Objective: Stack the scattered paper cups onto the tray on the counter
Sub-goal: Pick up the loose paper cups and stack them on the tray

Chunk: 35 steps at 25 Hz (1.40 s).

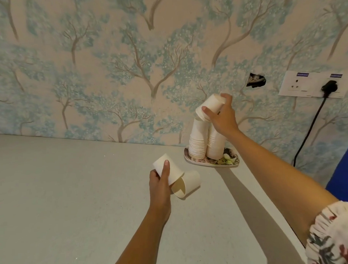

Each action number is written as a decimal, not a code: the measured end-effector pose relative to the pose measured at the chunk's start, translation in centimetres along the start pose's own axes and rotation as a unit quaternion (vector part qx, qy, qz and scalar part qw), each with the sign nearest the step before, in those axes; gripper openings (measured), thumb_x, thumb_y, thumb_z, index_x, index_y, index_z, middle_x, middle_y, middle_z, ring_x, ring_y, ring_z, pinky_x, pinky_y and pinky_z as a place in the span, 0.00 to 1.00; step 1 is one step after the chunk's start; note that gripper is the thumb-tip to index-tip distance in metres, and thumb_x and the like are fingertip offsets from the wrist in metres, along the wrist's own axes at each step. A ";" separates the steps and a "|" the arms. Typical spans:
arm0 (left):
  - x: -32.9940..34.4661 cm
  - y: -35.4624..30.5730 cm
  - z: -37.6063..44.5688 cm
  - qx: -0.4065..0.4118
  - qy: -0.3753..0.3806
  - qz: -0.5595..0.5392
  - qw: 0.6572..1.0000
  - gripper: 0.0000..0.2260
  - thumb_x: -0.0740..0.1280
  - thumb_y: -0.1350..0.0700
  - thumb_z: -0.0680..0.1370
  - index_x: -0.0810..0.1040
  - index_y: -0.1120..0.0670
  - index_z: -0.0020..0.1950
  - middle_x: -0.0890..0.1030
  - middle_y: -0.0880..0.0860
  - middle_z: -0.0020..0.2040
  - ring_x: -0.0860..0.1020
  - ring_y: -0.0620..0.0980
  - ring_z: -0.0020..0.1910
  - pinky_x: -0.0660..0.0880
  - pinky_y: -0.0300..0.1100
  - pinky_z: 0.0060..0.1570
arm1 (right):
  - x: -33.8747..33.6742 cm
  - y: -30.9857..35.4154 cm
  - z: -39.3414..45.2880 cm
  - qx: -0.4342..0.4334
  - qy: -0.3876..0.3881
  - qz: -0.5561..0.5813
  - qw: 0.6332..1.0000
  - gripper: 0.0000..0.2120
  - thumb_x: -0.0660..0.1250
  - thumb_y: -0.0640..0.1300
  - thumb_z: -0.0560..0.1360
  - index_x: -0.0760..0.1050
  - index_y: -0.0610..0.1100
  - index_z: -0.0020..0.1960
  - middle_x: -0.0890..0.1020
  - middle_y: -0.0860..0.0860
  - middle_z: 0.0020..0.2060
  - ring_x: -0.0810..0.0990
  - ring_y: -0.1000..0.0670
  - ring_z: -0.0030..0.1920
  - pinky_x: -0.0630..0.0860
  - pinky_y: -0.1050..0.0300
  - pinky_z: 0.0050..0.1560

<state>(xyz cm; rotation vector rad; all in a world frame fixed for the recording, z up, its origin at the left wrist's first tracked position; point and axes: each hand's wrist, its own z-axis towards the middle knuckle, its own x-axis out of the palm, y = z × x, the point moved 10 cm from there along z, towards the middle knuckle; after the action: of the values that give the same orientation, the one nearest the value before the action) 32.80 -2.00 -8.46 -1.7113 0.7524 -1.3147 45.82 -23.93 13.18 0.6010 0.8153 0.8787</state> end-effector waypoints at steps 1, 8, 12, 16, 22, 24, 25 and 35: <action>0.0 0.0 0.0 0.002 0.000 0.008 1.000 0.13 0.66 0.40 0.76 0.69 0.41 0.57 0.77 0.52 0.57 0.78 0.54 0.56 0.80 0.48 0.45 | 0.9 0.2 0.7 -0.017 0.016 -0.029 0.999 0.34 0.73 0.51 0.74 0.58 0.44 0.72 0.73 0.40 0.64 0.75 0.42 0.58 0.74 0.53 0.50; 0.2 0.0 0.1 0.019 0.002 0.019 1.000 0.18 0.61 0.39 0.78 0.63 0.42 0.64 0.75 0.49 0.58 0.77 0.51 0.56 0.78 0.44 0.44 | 3.7 -2.2 1.3 -0.034 0.043 -0.223 0.973 0.27 0.69 0.53 0.76 0.66 0.42 0.69 0.75 0.40 0.63 0.69 0.39 0.66 0.69 0.45 0.62; 0.0 0.2 0.1 0.010 -0.008 0.021 1.000 0.18 0.58 0.38 0.79 0.60 0.42 0.65 0.75 0.51 0.58 0.78 0.52 0.56 0.79 0.45 0.46 | 3.0 -1.2 -1.8 -0.109 0.011 -0.219 0.970 0.23 0.67 0.53 0.77 0.70 0.42 0.67 0.74 0.44 0.62 0.67 0.42 0.66 0.67 0.48 0.63; -0.3 0.2 0.0 0.005 -0.027 0.011 1.000 0.19 0.58 0.37 0.78 0.61 0.43 0.65 0.76 0.52 0.58 0.78 0.52 0.56 0.79 0.48 0.49 | 4.1 0.3 -7.8 -0.216 0.065 -0.191 0.955 0.18 0.66 0.55 0.77 0.72 0.47 0.62 0.75 0.50 0.59 0.68 0.47 0.62 0.67 0.50 0.61; -1.0 0.3 0.0 -0.001 -0.056 -0.027 0.998 0.19 0.58 0.37 0.79 0.61 0.43 0.65 0.76 0.53 0.59 0.79 0.54 0.56 0.79 0.54 0.55 | 8.6 -2.5 -15.4 -0.147 0.367 -0.093 0.914 0.24 0.69 0.67 0.72 0.69 0.62 0.65 0.72 0.67 0.61 0.71 0.64 0.63 0.69 0.63 0.60; -1.2 0.3 0.0 -0.001 -0.073 -0.015 0.997 0.19 0.57 0.37 0.79 0.59 0.42 0.66 0.74 0.54 0.61 0.78 0.55 0.57 0.79 0.56 0.56 | 9.7 -3.8 -17.7 -0.133 0.428 -0.093 0.889 0.27 0.70 0.68 0.71 0.66 0.65 0.67 0.71 0.70 0.61 0.71 0.65 0.62 0.71 0.64 0.56; -1.3 0.2 0.0 0.003 -0.080 -0.005 0.997 0.19 0.57 0.37 0.79 0.59 0.42 0.65 0.74 0.54 0.61 0.78 0.55 0.57 0.79 0.57 0.56 | 10.1 -4.1 -18.4 -0.125 0.441 -0.076 0.885 0.28 0.71 0.66 0.71 0.66 0.64 0.67 0.72 0.68 0.62 0.73 0.63 0.61 0.75 0.63 0.54; -1.2 -0.3 0.3 0.042 -0.076 -0.012 0.996 0.19 0.60 0.40 0.80 0.62 0.46 0.67 0.71 0.58 0.64 0.79 0.56 0.53 0.81 0.55 0.53 | 4.2 -4.0 -13.0 -0.081 0.294 -0.026 0.952 0.28 0.68 0.63 0.73 0.68 0.53 0.68 0.74 0.56 0.58 0.76 0.54 0.55 0.75 0.67 0.47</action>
<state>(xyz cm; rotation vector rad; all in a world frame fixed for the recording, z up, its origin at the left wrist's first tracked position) 32.70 -0.73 -8.75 -1.7365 0.5827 -1.1993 38.49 -20.74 1.39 0.1624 1.2727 1.0817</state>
